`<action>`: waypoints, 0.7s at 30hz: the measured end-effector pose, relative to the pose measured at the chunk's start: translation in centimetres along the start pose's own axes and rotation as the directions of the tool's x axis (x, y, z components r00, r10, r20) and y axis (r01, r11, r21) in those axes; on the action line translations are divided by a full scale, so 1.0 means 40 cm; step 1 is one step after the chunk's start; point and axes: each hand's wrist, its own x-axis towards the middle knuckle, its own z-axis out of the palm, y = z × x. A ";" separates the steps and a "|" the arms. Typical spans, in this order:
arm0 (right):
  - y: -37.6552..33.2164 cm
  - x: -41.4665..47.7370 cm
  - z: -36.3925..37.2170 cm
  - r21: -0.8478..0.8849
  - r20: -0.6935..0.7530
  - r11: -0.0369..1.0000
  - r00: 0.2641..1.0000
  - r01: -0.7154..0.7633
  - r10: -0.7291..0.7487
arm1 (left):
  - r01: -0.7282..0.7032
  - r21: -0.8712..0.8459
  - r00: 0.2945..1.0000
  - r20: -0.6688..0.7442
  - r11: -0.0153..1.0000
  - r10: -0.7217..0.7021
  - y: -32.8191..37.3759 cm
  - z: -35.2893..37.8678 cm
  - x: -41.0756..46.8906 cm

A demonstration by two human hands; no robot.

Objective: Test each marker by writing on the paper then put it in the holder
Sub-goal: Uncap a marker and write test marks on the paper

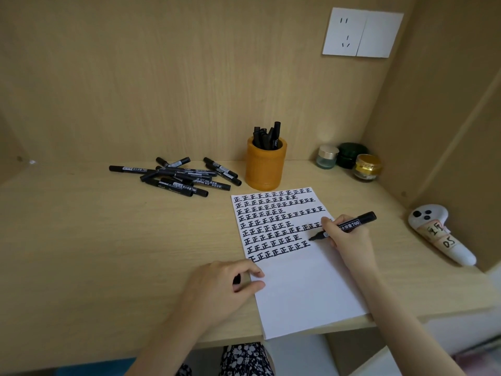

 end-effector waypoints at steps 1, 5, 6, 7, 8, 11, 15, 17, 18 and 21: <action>0.001 0.000 0.000 -0.003 0.001 1.000 1.000 -0.002 0.002 | 0.000 0.000 1.000 0.002 1.000 0.000 0.000 0.000 0.000; 0.002 -0.001 0.001 -0.011 0.002 1.000 1.000 0.012 -0.012 | 0.001 0.006 1.000 0.006 1.000 -0.001 0.003 -0.002 0.000; 0.002 -0.002 0.001 -0.012 -0.002 1.000 1.000 0.016 -0.016 | 0.001 0.007 1.000 0.005 1.000 -0.001 0.002 -0.001 0.000; 0.002 -0.002 0.000 -0.012 -0.012 1.000 1.000 0.019 -0.019 | 0.003 0.007 1.000 0.004 1.000 -0.003 0.002 -0.001 0.000; 0.002 -0.002 0.000 -0.012 -0.026 1.000 0.999 0.020 -0.021 | 0.005 0.008 1.000 0.002 1.000 -0.005 0.002 -0.001 0.000; 0.003 0.000 -0.002 -0.023 -0.056 0.999 0.998 0.027 -0.028 | 0.009 0.006 1.000 0.003 1.000 -0.009 0.002 -0.001 0.001; 0.003 0.001 -0.004 -0.001 -0.064 1.000 0.998 0.023 -0.023 | 0.017 0.012 1.000 0.009 1.000 -0.017 0.004 -0.002 0.001; 0.002 -0.001 -0.005 0.006 -0.056 1.000 0.998 0.015 -0.015 | 0.020 0.009 1.000 0.009 1.000 -0.020 0.005 -0.003 0.001; 0.001 -0.001 -0.005 0.003 -0.048 1.000 0.999 0.013 -0.013 | 0.021 0.008 1.000 0.012 1.000 -0.022 0.006 -0.003 0.002; 0.003 0.000 -0.003 -0.016 -0.041 1.000 0.999 0.005 -0.006 | 0.021 0.010 1.000 0.007 1.000 -0.021 0.006 -0.003 0.002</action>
